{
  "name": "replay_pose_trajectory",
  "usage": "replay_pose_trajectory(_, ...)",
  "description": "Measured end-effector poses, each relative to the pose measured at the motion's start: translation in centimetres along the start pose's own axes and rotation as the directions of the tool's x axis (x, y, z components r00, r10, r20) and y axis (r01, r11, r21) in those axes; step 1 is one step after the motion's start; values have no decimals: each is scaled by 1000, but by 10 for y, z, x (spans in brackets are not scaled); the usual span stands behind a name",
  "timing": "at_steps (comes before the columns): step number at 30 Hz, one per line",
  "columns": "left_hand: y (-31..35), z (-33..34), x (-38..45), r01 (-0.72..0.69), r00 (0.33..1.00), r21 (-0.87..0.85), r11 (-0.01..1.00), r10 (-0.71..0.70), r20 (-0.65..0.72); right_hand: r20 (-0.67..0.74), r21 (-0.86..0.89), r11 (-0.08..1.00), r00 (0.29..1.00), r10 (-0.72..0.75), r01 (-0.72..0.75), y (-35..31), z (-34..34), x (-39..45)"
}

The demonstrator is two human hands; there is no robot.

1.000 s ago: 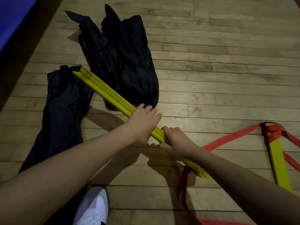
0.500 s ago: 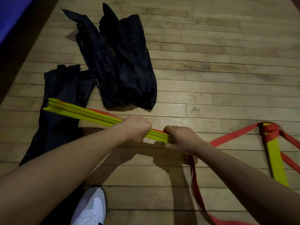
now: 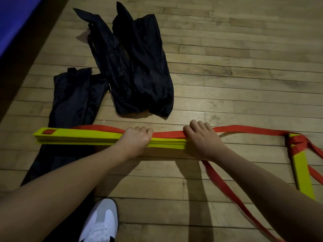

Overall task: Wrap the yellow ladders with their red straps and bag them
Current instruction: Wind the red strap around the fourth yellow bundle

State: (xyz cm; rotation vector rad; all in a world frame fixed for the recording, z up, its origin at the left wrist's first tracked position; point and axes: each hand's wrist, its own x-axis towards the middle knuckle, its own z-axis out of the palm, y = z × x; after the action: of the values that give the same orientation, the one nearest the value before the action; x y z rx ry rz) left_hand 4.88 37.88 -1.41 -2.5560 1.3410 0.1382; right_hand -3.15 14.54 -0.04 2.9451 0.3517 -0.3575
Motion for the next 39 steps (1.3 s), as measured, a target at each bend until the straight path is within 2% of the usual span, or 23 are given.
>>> replay_pose_trajectory(3, -7, 2, -3, 29, 999, -33, 999, -30, -29, -59, 34, 999, 998, 36, -34, 3, 6, 0)
replay_pose_trajectory(8, -15, 3, -8, 12, 999, -51, 999, -14, -39, 36, 22, 997, 996, 77, -78, -2, 5, 2)
replay_pose_trajectory(11, -17, 4, -7, 55, 998, -68, 996, -56, -14, 71, 82, 993, 995, 74, -80, -4, 2, 4)
replay_pose_trajectory(15, -14, 1, -7, 58, 998, -84, 995, -56, 32, 36, 59, 996, 997, 69, -71, -6, -8, 6)
replay_pose_trajectory(19, 7, -22, 12, 10, 1000, -125, 992, -6, 27, -148, 42, 998, 988, 45, -39, -12, -9, 11)
replay_pose_trajectory(22, 24, -40, 33, -7, 1000, -251, 968, 13, 22, -235, 60, 998, 972, 18, -4, -17, -9, 13)
replay_pose_trajectory(25, 31, -44, 40, 32, 985, -382, 924, 36, 168, -263, 97, 995, 965, -11, 38, -18, -11, 12)
replay_pose_trajectory(28, 35, -37, 35, 48, 985, -351, 935, 13, 170, -234, 139, 987, 971, -51, 85, -16, -10, 9)
replay_pose_trajectory(30, 38, -33, 32, 88, 986, -354, 931, -31, 162, -215, 203, 977, 976, -14, 59, -14, -11, 9)
replay_pose_trajectory(33, 38, -29, 29, 169, 980, -361, 917, -119, 158, -132, 510, 852, 968, 213, -118, -8, -17, 6)
replay_pose_trajectory(36, 37, -27, 27, 224, 973, -363, 904, -188, 132, -50, 636, 738, 942, 332, -227, -4, -17, 2)
replay_pose_trajectory(39, 39, -26, 26, 209, 977, -344, 916, -178, 118, 95, 834, 475, 921, 379, -282, -2, -13, 2)
